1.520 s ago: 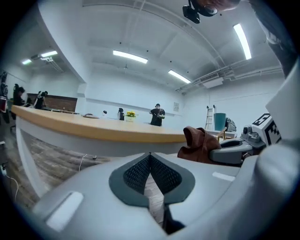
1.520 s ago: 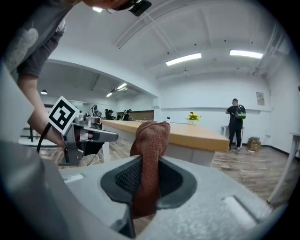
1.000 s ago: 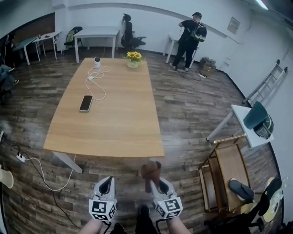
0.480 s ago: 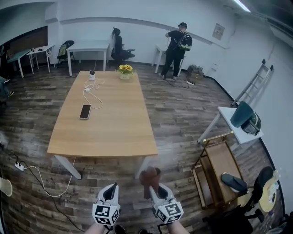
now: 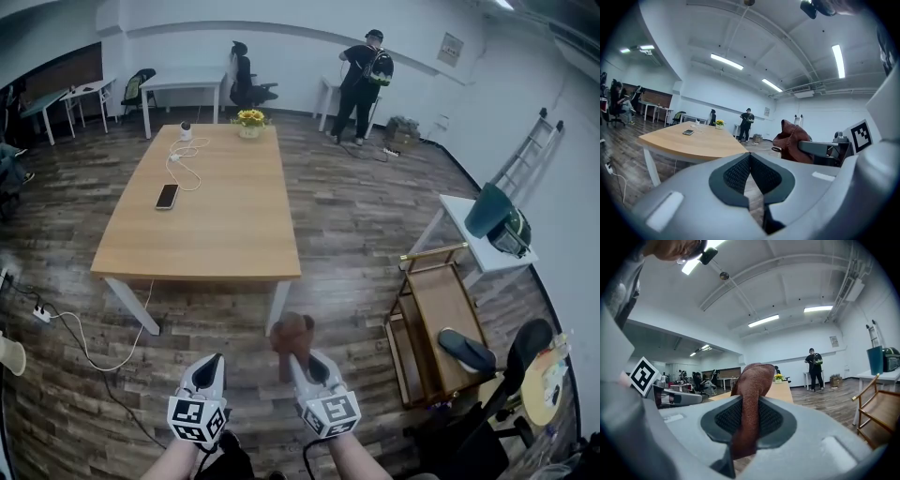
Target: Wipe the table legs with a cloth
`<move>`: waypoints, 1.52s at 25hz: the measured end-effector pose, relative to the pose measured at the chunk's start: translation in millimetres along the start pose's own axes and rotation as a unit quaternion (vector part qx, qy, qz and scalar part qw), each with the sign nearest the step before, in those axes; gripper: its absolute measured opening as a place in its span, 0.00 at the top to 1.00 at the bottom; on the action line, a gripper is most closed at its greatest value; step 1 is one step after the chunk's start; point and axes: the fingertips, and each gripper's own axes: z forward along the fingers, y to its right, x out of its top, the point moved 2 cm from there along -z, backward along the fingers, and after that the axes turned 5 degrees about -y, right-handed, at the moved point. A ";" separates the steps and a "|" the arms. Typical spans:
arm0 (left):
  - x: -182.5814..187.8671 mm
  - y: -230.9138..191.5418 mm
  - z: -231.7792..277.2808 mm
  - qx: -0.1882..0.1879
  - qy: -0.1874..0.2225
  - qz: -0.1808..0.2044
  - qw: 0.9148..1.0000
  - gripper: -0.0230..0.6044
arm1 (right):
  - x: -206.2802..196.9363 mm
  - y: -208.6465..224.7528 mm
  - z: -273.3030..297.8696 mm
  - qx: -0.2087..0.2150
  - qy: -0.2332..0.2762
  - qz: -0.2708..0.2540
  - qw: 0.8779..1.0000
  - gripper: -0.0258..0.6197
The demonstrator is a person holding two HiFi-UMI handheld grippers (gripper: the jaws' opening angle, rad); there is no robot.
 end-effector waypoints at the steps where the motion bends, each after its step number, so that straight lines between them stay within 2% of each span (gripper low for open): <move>1: -1.7 9.7 -5.1 -0.001 0.002 0.003 1.000 0.93 | -1.4 1.7 -12.4 0.000 0.002 0.003 1.000 0.86; 7: -6.8 70.7 -40.3 -0.011 0.014 0.033 0.999 0.93 | -9.6 0.1 -78.3 0.007 0.005 0.001 1.000 0.86; 15: -26.4 117.9 -92.5 0.006 0.025 0.010 1.000 0.93 | -26.2 -15.2 -151.5 0.017 -0.003 0.000 1.000 0.86; 19: -38.5 132.4 -117.6 0.006 0.020 0.017 1.000 0.93 | -31.3 -28.8 -174.7 0.026 -0.004 -0.003 1.000 0.86; 23: -45.4 137.3 -134.7 0.007 0.017 0.023 1.000 0.93 | -36.8 -36.2 -185.3 0.021 -0.010 0.000 1.000 0.86; 32: -58.7 123.6 -162.0 0.004 0.013 0.005 1.000 0.93 | -48.8 -58.0 -198.3 0.001 -0.039 -0.006 0.999 0.86; 38: -56.6 105.4 -191.7 -0.012 0.009 0.009 1.000 0.93 | -45.9 -98.2 -193.6 -0.001 -0.049 -0.017 0.999 0.86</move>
